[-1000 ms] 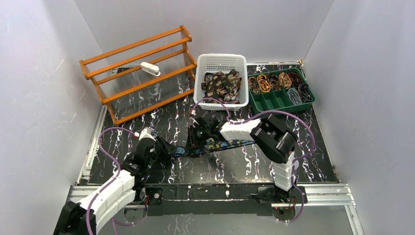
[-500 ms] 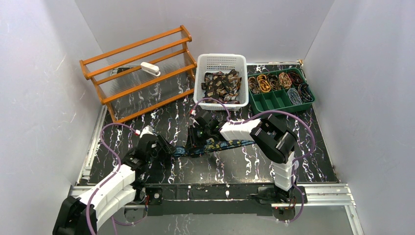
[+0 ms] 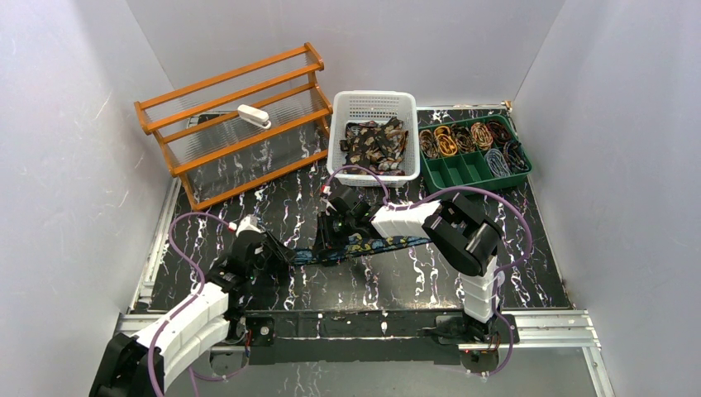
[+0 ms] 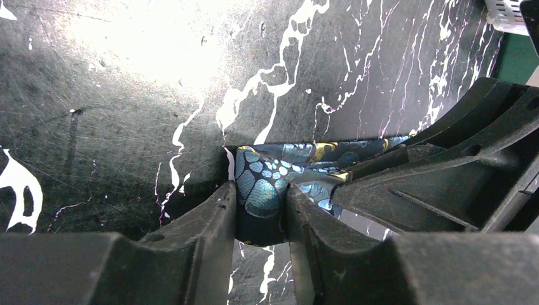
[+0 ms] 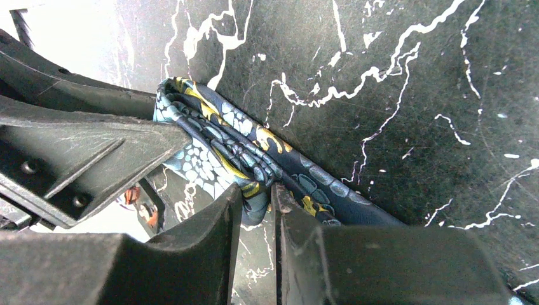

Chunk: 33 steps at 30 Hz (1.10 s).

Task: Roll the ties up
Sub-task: Roll the tie at the center of the board.

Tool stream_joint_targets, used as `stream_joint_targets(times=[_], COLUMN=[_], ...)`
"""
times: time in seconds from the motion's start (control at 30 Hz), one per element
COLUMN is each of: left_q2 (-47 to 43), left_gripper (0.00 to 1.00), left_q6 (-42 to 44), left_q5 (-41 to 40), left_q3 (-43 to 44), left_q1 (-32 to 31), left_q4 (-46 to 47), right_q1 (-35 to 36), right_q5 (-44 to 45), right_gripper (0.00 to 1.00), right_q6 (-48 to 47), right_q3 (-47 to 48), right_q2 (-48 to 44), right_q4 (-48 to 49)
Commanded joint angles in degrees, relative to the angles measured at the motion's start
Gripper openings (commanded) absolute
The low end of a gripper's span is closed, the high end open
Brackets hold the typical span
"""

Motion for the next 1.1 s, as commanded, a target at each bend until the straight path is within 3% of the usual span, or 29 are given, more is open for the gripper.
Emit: stream_joint_targets(times=[0.0, 0.17, 0.43, 0.57, 0.8, 1.07], left_q2=[0.8, 1.9, -0.4, -1.4, -0.2, -1.0], left_gripper=[0.27, 0.17, 0.14, 0.09, 0.07, 0.07], left_q6=[1.4, 4.4, 5.8, 6.5, 7.4, 6.6], left_q5=[0.6, 0.2, -0.8, -1.4, -3.9, -8.3], left_q3=[-1.2, 2.3, 4.2, 5.0, 8.3, 10.0], left_q1=[0.2, 0.2, 0.2, 0.2, 0.2, 0.2], left_q4=[-1.3, -3.1, -4.3, -5.5, -7.9, -11.6], right_q1=[-0.1, -0.1, 0.0, 0.0, 0.1, 0.0], right_q5=[1.3, -0.3, -2.7, -3.7, -4.0, 1.0], right_gripper=[0.33, 0.36, 0.42, 0.44, 0.33, 0.32], right_q6=[-1.7, -2.5, -4.2, -5.4, -6.5, -10.0], right_q3=[-0.3, 1.3, 3.1, 0.6, 2.0, 4.7], right_q2=[1.2, -0.2, -4.5, -8.1, -5.1, -2.8], right_q4=[-3.0, -3.8, -4.6, -0.3, -2.4, -8.0])
